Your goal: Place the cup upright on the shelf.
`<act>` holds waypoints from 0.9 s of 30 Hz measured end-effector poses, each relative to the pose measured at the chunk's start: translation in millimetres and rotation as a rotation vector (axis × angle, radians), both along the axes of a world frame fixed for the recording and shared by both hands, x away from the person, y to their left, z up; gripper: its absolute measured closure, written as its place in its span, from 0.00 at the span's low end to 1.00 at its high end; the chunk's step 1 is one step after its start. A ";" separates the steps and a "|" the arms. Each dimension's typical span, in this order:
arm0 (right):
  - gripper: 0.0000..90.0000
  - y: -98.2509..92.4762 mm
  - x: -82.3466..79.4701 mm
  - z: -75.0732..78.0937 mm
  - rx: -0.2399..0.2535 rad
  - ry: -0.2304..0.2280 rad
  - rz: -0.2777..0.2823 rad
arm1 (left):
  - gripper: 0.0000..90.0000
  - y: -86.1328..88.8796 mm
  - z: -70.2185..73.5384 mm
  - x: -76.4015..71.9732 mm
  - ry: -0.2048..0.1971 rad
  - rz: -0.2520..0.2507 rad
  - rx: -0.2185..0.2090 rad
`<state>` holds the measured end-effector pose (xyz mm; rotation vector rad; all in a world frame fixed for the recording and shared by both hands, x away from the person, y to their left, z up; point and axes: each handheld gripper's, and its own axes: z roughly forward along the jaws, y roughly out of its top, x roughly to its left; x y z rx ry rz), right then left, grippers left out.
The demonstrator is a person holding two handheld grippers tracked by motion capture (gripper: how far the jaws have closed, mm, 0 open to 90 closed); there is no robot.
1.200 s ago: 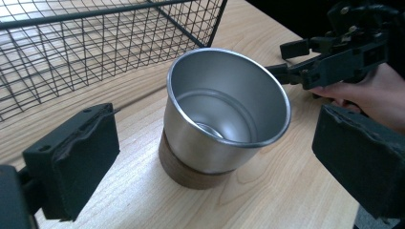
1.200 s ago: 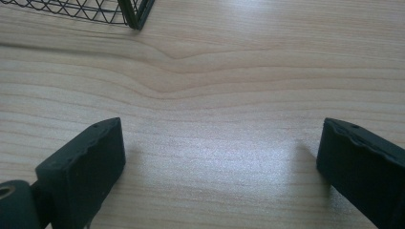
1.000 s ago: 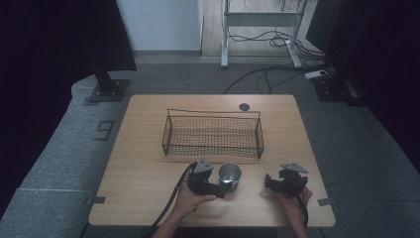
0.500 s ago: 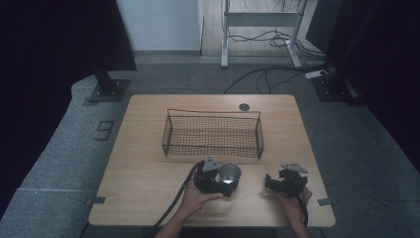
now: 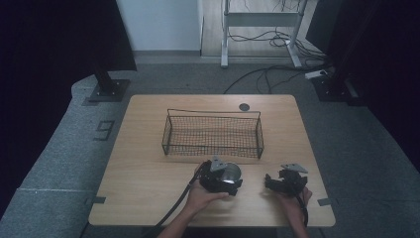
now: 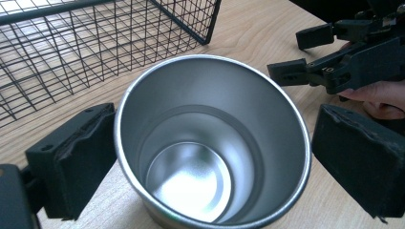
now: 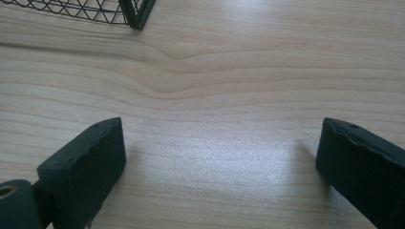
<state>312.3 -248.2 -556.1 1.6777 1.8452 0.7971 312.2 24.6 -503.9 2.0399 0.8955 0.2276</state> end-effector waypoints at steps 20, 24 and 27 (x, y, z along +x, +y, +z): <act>0.03 0.0 0.0 0.0 0.000 0.000 0.000 | 0.15 -2.5 -5.3 -0.2 -0.037 -0.005 0.024; 0.03 -0.1 0.0 0.1 0.000 0.000 0.000 | 0.16 -0.5 -4.1 -0.4 -0.033 -0.010 0.011; 0.03 0.0 0.0 0.0 0.000 0.000 0.000 | 0.16 1.5 -2.7 -0.8 -0.039 -0.008 0.009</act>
